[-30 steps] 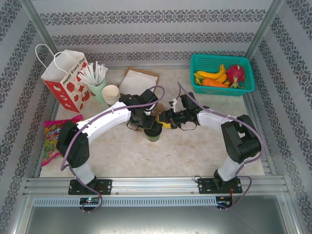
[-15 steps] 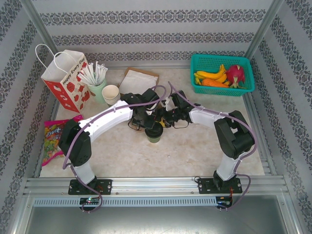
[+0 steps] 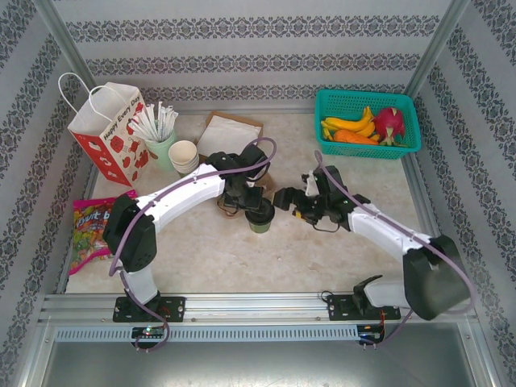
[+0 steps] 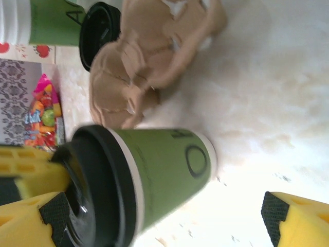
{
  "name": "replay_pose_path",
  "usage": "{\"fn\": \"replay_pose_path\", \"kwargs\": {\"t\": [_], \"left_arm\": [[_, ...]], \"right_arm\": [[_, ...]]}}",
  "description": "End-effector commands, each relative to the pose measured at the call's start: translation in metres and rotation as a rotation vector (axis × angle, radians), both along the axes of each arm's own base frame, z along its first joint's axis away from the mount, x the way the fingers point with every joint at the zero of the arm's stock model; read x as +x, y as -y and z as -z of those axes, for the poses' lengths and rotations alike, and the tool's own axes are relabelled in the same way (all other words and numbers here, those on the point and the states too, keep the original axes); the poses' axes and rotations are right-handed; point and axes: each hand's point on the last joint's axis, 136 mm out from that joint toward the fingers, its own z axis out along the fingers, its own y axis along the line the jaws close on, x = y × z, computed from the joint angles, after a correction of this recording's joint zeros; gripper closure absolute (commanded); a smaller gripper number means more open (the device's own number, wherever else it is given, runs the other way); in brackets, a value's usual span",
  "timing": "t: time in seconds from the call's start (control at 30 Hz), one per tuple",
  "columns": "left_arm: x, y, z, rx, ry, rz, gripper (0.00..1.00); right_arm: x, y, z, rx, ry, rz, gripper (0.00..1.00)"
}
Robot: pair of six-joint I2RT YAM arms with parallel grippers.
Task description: Pack the takeout coffee
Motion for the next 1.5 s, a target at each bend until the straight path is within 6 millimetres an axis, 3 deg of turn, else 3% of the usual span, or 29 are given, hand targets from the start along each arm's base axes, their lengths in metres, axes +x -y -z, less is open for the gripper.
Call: {"fn": "replay_pose_path", "kwargs": {"t": [0.0, 0.23, 0.5, 0.77, 1.0, 1.17, 1.27, 1.47], "left_arm": [[-0.005, -0.009, 0.02, 0.078, -0.056, -0.059, 1.0], [-0.004, -0.008, 0.021, 0.072, -0.058, -0.082, 1.0], [-0.005, -0.007, 0.025, 0.07, -0.067, -0.088, 1.0], [-0.006, -0.008, 0.027, 0.075, -0.071, -0.085, 1.0], [-0.008, -0.006, 0.03, 0.068, -0.084, -0.083, 1.0], [-0.014, -0.008, 0.04, 0.08, -0.112, -0.075, 1.0], [-0.021, -0.01, 0.051, 0.096, -0.144, -0.062, 1.0], [-0.02, -0.013, 0.056, 0.127, -0.139, -0.047, 1.0]], "right_arm": [[-0.014, 0.011, 0.006, -0.039, 0.059, 0.005, 0.02], [-0.04, -0.007, -0.012, 0.02, 0.197, -0.131, 0.02], [-0.032, -0.027, -0.015, 0.064, 0.271, -0.135, 0.03], [-0.03, -0.037, 0.003, 0.063, 0.241, -0.161, 0.06], [-0.022, -0.03, 0.025, -0.036, 0.22, -0.123, 0.11], [-0.025, 0.001, 0.069, -0.23, 0.126, -0.024, 0.15], [-0.031, 0.011, 0.084, -0.265, 0.086, 0.004, 0.16], [-0.032, 0.019, 0.087, -0.295, 0.062, 0.024, 0.18]]}}
